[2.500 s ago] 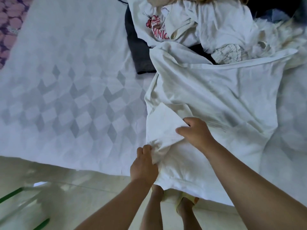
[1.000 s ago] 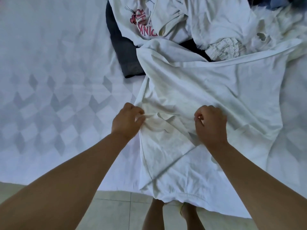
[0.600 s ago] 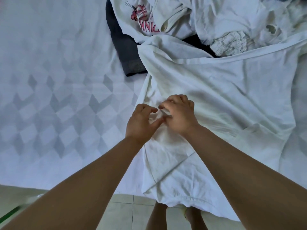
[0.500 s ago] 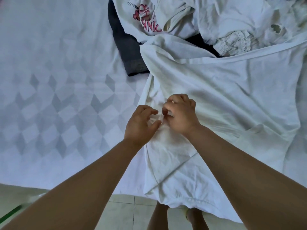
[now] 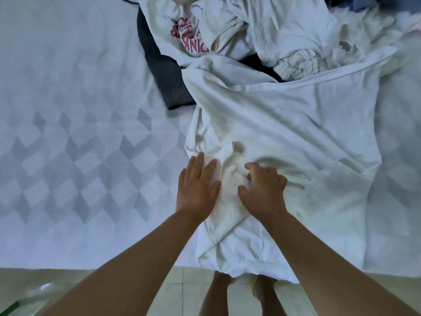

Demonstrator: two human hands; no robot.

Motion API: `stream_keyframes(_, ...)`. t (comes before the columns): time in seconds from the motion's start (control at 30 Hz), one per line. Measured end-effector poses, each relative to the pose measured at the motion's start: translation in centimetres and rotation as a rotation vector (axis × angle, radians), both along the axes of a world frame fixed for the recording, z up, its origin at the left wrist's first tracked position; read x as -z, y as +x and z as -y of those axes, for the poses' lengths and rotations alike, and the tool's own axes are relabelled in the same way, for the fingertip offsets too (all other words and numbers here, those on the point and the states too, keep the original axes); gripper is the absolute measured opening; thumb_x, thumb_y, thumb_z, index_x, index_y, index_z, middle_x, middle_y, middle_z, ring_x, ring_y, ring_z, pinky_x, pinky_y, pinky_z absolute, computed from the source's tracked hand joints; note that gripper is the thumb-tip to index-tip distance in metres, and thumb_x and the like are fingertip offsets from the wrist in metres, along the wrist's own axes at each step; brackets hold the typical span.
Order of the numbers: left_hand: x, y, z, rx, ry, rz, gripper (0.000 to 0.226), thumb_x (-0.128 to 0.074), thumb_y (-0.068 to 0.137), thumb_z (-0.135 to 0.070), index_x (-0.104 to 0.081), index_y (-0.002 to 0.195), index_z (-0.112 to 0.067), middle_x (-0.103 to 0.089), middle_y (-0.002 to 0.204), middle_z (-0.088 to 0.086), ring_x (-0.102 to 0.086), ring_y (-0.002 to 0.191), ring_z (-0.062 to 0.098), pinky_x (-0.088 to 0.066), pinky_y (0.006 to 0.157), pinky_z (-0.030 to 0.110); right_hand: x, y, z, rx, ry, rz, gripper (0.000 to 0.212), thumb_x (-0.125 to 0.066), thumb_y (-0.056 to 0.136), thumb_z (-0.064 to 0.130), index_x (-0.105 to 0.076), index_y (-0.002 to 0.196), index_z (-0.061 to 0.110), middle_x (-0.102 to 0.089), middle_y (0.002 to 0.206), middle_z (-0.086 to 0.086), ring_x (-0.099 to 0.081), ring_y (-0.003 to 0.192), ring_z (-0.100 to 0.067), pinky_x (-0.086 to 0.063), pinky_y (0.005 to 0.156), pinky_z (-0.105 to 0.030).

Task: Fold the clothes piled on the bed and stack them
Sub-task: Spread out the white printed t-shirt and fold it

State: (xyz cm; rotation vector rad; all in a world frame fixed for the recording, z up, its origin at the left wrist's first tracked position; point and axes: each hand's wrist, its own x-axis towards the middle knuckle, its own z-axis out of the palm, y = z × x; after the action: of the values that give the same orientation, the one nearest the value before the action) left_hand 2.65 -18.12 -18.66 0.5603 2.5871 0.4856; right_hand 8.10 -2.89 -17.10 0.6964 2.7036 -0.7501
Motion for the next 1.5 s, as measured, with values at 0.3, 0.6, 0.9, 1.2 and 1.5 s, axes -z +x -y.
stream_keyframes(0.3, -0.6, 0.4, 1.3, 0.151, -0.232, 0.107, 0.084, -0.043, 0.091, -0.058, 0.011, 0.149, -0.032, 0.022, 0.157, -0.004, 0.014, 0.146, 0.018, -0.002, 0.119, 0.040, -0.9, 6.2, -2.2, 0.126, 0.116, 0.111, 0.037, -0.055, 0.081, 0.008, -0.052, 0.115, 0.021, -0.058, 0.102, 0.003, -0.046, 0.114, -0.022, -0.012, 0.096, -0.033)
stream_keyframes(0.6, -0.5, 7.9, 5.5, 0.467, 0.046, -0.151, 0.053, -0.061, 0.081, -0.040, -0.044, 0.129, -0.025, -0.038, 0.148, 0.011, -0.031, 0.138, 0.027, -0.045, 0.100, 0.049, -1.7, 14.7, -5.1, -0.059, 0.120, -0.221, 0.053, -0.080, 0.058, 0.003, -0.060, 0.107, 0.007, -0.059, 0.110, -0.011, -0.057, 0.099, -0.033, -0.046, 0.080, -0.039)
stream_keyframes(0.9, 0.3, 11.9, 8.2, 0.520, -0.170, -0.203, 0.091, -0.089, 0.051, -0.010, -0.051, 0.132, -0.029, -0.042, 0.146, 0.012, -0.047, 0.129, 0.033, -0.047, 0.095, 0.046, 2.0, 25.7, -7.8, -0.345, 0.284, 0.083, 0.108, -0.082, 0.046, 0.001, -0.038, 0.142, 0.023, -0.038, 0.150, -0.008, -0.036, 0.136, -0.030, -0.044, 0.094, -0.050)
stream_keyframes(1.2, -1.1, 12.5, 6.7, 0.606, 0.029, -0.414, 0.014, -0.061, 0.084, -0.016, -0.072, 0.092, -0.018, -0.069, 0.115, -0.002, -0.060, 0.116, 0.023, -0.035, 0.102, 0.036, 0.9, 24.2, -10.8, -0.470, 0.254, -0.183, 0.037, -0.038, 0.080, 0.022, -0.071, 0.096, 0.015, -0.069, 0.116, -0.003, -0.063, 0.112, -0.026, -0.027, 0.099, -0.036)
stream_keyframes(1.5, -7.0, 16.9, 6.2, 0.366, -0.174, 0.069, 0.027, -0.033, 0.102, -0.026, -0.052, 0.120, -0.023, -0.064, 0.092, -0.002, -0.060, 0.089, 0.017, -0.039, 0.076, 0.024, -5.5, 25.0, -10.8, -0.241, -0.301, 0.398, 0.026, -0.044, 0.093, 0.017, -0.055, 0.071, 0.009, -0.056, 0.071, -0.002, -0.047, 0.063, -0.013, -0.034, 0.061, -0.026)
